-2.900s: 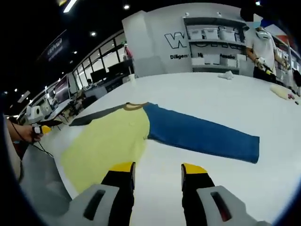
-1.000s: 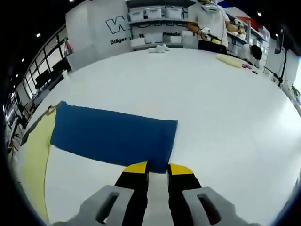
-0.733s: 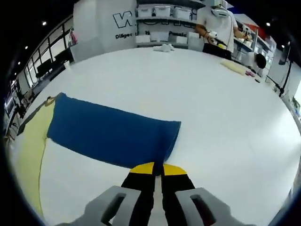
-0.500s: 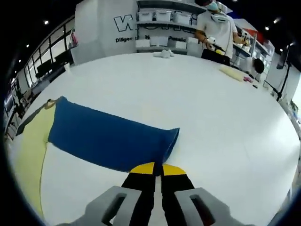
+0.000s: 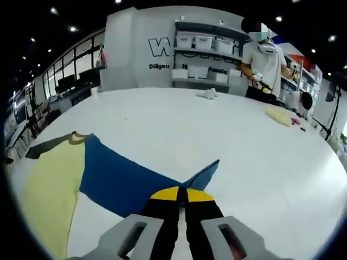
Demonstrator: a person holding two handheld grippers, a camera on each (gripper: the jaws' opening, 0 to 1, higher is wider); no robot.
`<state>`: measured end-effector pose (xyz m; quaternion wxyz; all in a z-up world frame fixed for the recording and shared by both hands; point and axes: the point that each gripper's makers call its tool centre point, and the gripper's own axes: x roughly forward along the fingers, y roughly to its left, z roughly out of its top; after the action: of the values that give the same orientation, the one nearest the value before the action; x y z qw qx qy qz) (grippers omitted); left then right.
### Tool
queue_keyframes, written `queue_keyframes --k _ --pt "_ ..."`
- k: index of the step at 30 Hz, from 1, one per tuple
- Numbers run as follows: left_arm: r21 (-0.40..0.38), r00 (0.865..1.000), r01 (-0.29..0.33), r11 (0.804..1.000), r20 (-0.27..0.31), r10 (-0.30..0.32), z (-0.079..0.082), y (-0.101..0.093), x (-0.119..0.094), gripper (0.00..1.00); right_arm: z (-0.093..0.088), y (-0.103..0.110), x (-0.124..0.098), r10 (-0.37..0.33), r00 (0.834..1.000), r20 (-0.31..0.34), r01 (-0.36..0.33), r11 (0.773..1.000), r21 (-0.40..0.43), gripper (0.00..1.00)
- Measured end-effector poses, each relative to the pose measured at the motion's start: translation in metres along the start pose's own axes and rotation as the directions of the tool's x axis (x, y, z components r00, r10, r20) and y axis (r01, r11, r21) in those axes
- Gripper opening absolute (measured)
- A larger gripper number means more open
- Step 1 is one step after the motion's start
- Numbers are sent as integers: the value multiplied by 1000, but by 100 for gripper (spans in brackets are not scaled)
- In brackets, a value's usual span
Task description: Fold the garment on the visible template until the final outline fits inside the template.
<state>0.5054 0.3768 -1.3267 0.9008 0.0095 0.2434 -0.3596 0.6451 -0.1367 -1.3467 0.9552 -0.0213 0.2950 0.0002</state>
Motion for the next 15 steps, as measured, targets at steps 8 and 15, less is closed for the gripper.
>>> queue_keyframes --k 8,15 --pt "-1 1000 5 1000 14 -5 -1 -2 -7 69 23 50 5 84 995 47 -82 995 -54 0" --pt "3 1000 12 1000 15 -12 -3 -1 -11 69 30 104 7 162 985 63 -155 983 -101 0"
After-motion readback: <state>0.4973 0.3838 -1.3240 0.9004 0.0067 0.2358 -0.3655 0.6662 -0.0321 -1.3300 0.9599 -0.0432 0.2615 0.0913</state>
